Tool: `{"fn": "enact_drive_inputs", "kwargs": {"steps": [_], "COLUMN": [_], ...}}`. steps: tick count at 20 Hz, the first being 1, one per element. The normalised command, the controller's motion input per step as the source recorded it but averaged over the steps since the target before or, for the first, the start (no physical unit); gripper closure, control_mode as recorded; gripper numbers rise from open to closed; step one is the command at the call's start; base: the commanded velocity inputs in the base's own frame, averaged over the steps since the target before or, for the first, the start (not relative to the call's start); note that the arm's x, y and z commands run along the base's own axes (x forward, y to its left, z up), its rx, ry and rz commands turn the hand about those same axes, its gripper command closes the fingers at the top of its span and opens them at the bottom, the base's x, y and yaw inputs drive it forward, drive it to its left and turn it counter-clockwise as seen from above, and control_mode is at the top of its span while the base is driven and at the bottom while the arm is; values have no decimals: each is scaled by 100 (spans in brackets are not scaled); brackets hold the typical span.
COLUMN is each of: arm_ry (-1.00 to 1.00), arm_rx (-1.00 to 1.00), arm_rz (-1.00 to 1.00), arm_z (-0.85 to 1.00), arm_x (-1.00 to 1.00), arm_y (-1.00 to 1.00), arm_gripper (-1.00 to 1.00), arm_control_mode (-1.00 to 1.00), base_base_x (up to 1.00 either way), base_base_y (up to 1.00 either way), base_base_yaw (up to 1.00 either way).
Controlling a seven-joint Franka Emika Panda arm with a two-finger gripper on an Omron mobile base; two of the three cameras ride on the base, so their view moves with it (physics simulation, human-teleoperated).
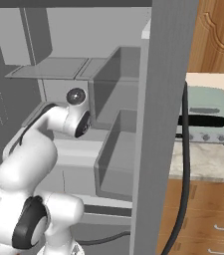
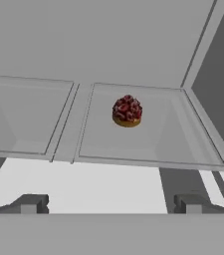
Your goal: Take the cakes from the fridge and place them on the empty tray on the dining counter.
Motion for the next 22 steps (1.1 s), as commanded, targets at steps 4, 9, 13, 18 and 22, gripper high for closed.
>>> {"fn": "enact_drive_inputs", "kwargs": {"steps": [4,9,13,18,22], "arm_ry": [0,0,-2,-2,-1], "arm_rx": [7,3,0,0,0], "arm_rz": [0,0,0,0,0], "arm_z": [-11,-15,-23,-26,-18], "arm_x": [30,30,35,42,49], "arm_y": [0,0,0,-1,-7], "arm_gripper": [-100,-100,-100,-100,-100], "arm_control_mode": [-100,-100,-100,-100,-100], "base_base_x": [0,0,0,0,0], "base_base_y": [0,0,0,0,0], "base_base_yaw": [0,0,0,0,0]}}
